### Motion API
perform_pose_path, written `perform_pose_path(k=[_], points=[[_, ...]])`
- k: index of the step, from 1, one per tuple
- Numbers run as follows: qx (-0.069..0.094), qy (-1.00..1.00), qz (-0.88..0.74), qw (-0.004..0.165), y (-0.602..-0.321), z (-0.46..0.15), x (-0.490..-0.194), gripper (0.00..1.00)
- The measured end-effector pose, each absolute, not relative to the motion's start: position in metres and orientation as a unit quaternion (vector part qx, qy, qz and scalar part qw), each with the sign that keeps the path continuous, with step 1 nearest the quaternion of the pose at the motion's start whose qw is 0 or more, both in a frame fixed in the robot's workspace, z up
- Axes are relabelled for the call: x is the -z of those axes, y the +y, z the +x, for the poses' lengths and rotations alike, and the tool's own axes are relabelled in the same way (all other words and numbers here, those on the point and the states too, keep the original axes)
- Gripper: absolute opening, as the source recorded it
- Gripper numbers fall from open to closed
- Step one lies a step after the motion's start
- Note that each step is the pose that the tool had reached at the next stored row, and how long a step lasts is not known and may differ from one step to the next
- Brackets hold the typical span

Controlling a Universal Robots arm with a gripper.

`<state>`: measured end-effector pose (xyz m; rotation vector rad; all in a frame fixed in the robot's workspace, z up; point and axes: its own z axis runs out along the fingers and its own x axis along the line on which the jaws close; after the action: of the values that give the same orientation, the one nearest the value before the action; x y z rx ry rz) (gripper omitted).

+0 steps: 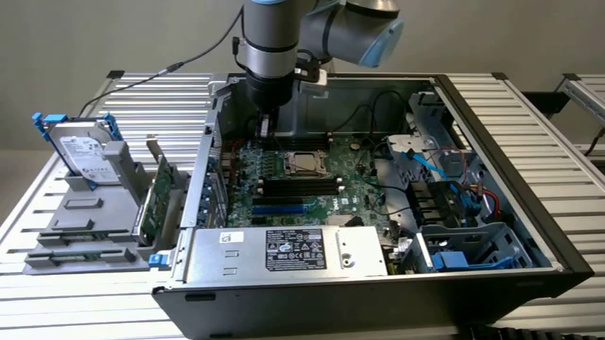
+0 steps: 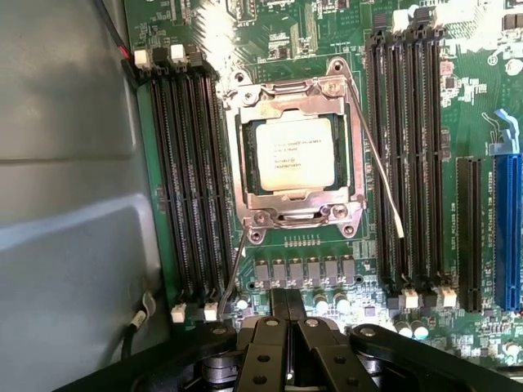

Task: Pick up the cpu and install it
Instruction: 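Close the cpu cover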

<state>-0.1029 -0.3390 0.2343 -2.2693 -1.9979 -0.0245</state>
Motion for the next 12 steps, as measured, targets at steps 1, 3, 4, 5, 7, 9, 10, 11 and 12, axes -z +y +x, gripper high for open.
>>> perform_pose_path(k=[1, 3, 4, 5, 7, 9, 10, 11, 12], points=[[0.010, -0.656, -0.752, 0.061, -0.3390, -0.1032, -0.2349, 0.11], [0.014, -0.649, -0.758, 0.065, -0.3390, -0.1038, -0.2361, 0.11], [0.016, -0.646, -0.760, 0.067, -0.3390, -0.1041, -0.2366, 0.11], [0.018, -0.642, -0.763, 0.069, -0.3390, -0.1045, -0.2371, 0.11], [0.023, -0.635, -0.768, 0.074, -0.3390, -0.1053, -0.2379, 0.11], [0.027, -0.628, -0.774, 0.078, -0.3390, -0.1060, -0.2385, 0.11], [0.029, -0.624, -0.777, 0.080, -0.3390, -0.1063, -0.2387, 0.11], [0.030, -0.620, -0.779, 0.082, -0.3390, -0.1066, -0.2388, 0.11], [0.032, -0.616, -0.782, 0.084, -0.3390, -0.1068, -0.2389, 0.11]])
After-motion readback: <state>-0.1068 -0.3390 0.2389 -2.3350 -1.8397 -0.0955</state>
